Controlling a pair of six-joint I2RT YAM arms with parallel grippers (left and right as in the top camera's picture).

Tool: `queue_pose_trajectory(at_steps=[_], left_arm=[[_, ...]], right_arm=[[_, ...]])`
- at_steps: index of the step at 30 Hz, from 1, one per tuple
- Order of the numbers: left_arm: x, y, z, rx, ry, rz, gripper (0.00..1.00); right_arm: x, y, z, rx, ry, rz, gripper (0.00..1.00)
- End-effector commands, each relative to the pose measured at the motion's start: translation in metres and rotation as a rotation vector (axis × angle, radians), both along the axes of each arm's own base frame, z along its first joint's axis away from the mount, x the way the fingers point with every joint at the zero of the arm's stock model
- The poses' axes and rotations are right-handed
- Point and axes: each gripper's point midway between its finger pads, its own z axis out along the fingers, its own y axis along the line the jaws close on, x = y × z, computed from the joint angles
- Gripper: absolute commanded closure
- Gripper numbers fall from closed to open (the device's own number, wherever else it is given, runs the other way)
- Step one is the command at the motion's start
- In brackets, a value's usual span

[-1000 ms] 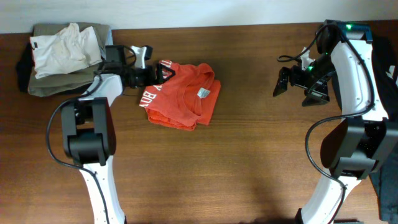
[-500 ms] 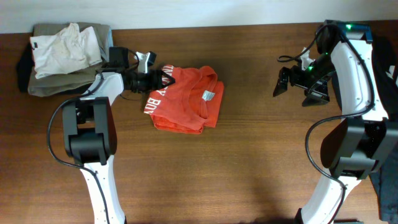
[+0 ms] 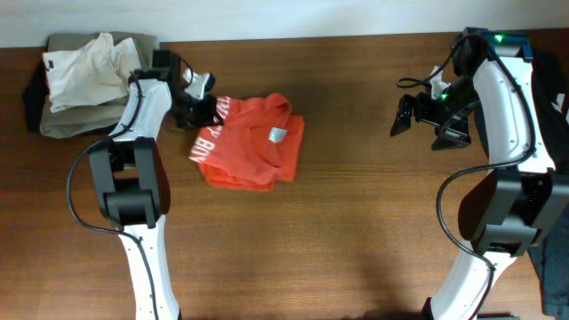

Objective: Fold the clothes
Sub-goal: 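Lift the orange shirt with the left gripper onto the top-left clothes stack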

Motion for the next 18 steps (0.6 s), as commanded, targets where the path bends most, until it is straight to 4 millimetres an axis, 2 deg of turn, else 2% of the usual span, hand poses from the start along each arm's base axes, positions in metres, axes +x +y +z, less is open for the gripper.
queue_pose_trajectory(at_steps=[1,2,6,8,10,14,17,18], left_arm=[[0.037,0.05,0.035,0.28,-0.123,0.024,0.99],[0.048,0.054,0.055,0.288,-0.171,0.037,0.99],[0.072,0.074,0.114,0.289,-0.296,0.106,0.99],[0.08,0.089,0.134,0.284,-0.337,0.164,0.99],[0.087,0.125,0.157,0.268,-0.369,0.298,0.99],[0.098,0.19,0.172,0.281,-0.448,0.431,0.99],[0.111,0.232,0.192,0.277,-0.555,0.533,0.99],[0.114,0.238,0.196,0.279,-0.575,0.542,0.98]], right_arm=[[0.002,0.002,0.011,-0.002,-0.04,0.014,0.01],[0.002,0.002,0.011,-0.002,-0.04,0.014,0.01],[0.002,0.002,0.011,-0.002,-0.039,0.014,0.01],[0.002,0.002,0.011,-0.002,-0.039,0.015,0.01],[0.002,0.002,0.011,-0.002,-0.039,0.015,0.01],[0.001,0.002,0.011,-0.002,-0.039,0.015,0.01],[0.0,0.002,0.011,-0.002,-0.033,0.015,0.01],[0.0,0.002,0.011,-0.001,-0.032,0.015,0.01]])
